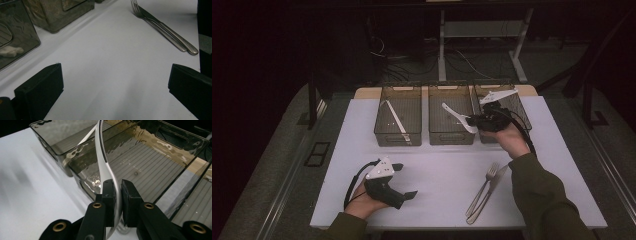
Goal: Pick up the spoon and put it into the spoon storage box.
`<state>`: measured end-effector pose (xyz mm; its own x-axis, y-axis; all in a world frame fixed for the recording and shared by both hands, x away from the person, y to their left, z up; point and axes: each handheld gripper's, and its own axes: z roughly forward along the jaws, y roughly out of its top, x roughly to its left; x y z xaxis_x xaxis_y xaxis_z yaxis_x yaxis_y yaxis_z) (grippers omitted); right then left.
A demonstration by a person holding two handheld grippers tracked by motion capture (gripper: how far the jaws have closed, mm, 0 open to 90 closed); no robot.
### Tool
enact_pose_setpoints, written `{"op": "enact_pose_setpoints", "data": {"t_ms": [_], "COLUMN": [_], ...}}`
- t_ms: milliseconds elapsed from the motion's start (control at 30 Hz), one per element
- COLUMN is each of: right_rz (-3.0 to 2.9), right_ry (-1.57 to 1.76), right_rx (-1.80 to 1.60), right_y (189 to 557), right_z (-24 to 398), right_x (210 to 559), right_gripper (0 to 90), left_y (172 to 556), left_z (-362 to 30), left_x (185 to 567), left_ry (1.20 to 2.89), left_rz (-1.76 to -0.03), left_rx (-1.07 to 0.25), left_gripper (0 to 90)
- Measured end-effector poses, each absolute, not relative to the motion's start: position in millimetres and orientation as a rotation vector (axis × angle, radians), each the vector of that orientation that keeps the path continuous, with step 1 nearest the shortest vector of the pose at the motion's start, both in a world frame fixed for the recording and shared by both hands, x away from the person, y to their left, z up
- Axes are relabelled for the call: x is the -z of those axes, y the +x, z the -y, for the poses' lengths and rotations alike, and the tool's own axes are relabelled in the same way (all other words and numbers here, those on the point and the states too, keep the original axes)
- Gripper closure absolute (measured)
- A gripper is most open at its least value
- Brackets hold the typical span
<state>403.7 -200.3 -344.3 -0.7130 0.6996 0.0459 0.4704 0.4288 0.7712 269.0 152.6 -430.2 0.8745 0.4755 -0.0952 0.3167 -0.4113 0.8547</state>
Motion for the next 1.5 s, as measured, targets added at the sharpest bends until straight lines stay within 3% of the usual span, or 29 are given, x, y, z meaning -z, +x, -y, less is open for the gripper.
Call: {"op": "enact_pose_setpoints", "data": {"t_ms": [700, 1200, 1500], "right_rz": [-2.481, -2.527, -2.529], "right_ry": [1.027, 1.066, 1.062], "right_rx": [-0.934, -0.876, -0.929], "right_y": [443.9, 448.9, 447.8], "right_z": [166.6, 164.5, 165.5], "right_x": [363.7, 375.3, 372.3], "right_gripper": [81.5, 78.9, 72.9], "left_y": [269.1, 269.0, 269.1], "left_z": [-152.8, -152.4, -152.5], "left_x": [429.3, 429.6, 429.4], "left_ry": [2.034, 2.035, 2.037], "left_rz": [-0.567, -0.565, -0.563], "left_rx": [-0.199, -0.195, -0.197], "left_gripper": [0.0, 0.0, 0.0]}}
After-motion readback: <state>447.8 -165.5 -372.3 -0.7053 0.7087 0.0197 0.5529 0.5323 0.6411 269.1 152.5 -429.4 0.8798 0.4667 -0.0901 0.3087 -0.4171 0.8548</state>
